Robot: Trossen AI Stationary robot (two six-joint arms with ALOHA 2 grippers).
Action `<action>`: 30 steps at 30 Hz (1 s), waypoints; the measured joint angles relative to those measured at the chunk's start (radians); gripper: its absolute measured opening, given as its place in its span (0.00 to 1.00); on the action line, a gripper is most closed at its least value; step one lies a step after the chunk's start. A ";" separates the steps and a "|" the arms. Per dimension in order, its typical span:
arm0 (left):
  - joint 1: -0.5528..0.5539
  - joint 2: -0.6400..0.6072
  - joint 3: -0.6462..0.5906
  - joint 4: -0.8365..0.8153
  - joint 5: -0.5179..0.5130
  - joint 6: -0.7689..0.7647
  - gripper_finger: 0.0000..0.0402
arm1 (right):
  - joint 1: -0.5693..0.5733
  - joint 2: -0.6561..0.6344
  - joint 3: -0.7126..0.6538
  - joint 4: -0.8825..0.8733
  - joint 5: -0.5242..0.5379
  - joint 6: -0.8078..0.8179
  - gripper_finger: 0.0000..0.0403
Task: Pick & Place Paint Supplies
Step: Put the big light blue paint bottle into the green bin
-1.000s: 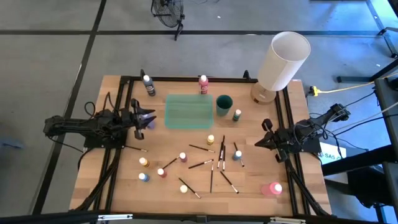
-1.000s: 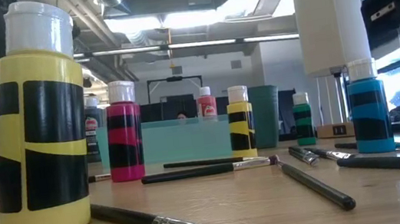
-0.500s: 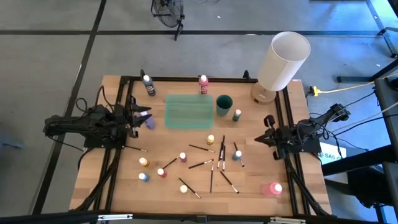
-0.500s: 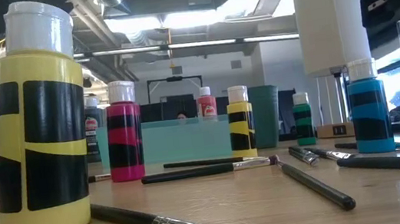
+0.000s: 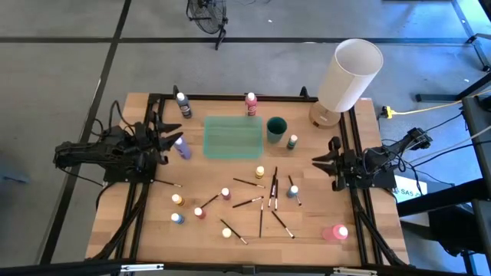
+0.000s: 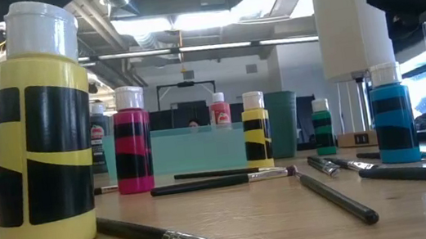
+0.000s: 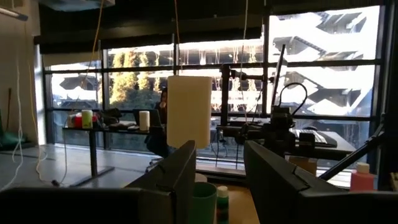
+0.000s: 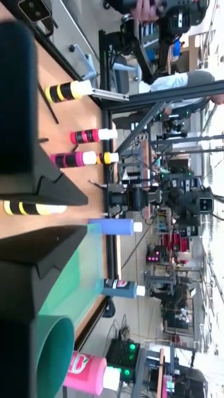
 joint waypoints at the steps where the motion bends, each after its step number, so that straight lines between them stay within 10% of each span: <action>1: 0.000 0.000 0.000 -0.003 0.004 -0.030 0.32 | 0.000 0.000 0.000 0.002 0.000 0.000 0.22; 21: 0.000 0.150 0.257 -0.336 0.020 -0.124 0.49 | 0.000 0.000 0.000 0.011 0.024 0.008 0.61; 30: 0.000 0.371 0.590 -1.013 0.022 -0.239 0.51 | 0.000 0.000 0.000 0.007 0.036 0.037 0.67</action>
